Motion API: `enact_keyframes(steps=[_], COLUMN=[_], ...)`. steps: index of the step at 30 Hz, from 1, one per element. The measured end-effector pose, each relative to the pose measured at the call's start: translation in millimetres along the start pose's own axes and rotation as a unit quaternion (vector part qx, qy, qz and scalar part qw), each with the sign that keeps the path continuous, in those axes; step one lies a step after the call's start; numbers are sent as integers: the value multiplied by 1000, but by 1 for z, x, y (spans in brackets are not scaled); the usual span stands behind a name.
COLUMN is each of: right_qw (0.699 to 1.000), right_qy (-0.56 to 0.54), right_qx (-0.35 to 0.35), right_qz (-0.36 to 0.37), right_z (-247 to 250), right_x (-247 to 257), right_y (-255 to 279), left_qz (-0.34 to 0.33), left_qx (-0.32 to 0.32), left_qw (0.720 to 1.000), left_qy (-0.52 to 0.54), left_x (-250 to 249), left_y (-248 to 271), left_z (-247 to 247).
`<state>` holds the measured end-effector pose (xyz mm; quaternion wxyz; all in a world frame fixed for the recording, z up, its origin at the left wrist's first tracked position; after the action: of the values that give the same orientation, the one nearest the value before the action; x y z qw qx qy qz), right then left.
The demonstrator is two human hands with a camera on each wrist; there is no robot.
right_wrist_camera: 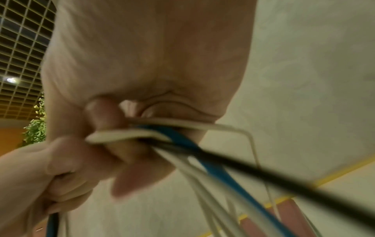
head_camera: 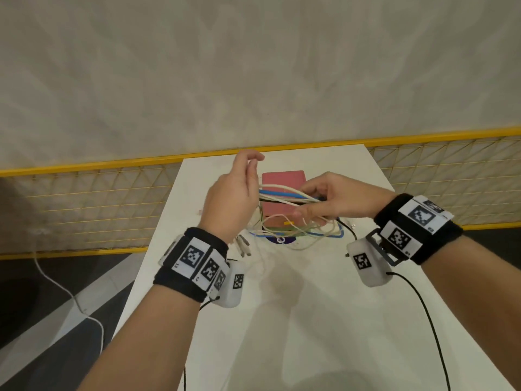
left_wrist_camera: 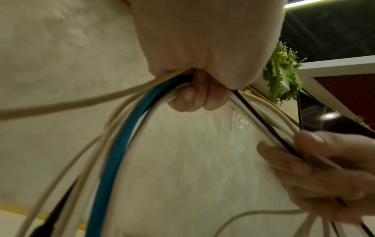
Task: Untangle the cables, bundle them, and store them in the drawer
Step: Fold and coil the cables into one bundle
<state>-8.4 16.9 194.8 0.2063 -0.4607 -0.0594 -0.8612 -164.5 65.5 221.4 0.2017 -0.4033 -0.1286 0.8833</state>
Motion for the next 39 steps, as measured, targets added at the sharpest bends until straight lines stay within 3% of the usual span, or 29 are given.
enact_keyframes(steps=[5,10,15,18,20,22,24,32,39], right_qw=[996,984,963,957,953,954,954,971,969], right_qy=[69,175,261,282,287,279,281,232,239], right_qx=[44,27,42,61,72,77,73,25,9], right_qz=[-19,-6,45,40,64,79,77,51,58], right_z=[13,28,14,-4,-18,-23,-22,-1,32], right_x=[9,11,11,2,3,8,8,5,20], right_y=[-6,-9,-16,-23,-28,-30,-28,-23,-37], left_qz=[-8,2,65,-48,-81,-15,21,-25,-53], left_qx=[-26,-69,-22,-35,47,151,173,96,-11], left_qw=[998,994,997,998,995,988,984,976,997], left_qy=[61,82,-24,-25,-22,-25,-34,-192,-46], left_x=[2,9,33,-2,-20,-13,0,-20,-47], left_y=[-5,-11,-12,0,10,18,20,6,-4], left_z=[23,45,27,11,-20,-52,-64,-42,24])
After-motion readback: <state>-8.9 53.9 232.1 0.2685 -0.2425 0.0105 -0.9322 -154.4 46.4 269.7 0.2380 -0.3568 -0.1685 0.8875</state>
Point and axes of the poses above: each hand's wrist, its own y-axis away from the middle knuckle, its own z-axis out of the back of the hand, x = y × z, the point moved 7 cm from there along -y, towards the middle knuckle, and after that the axes turned 10 degrees about z, right-handed, at the moved point
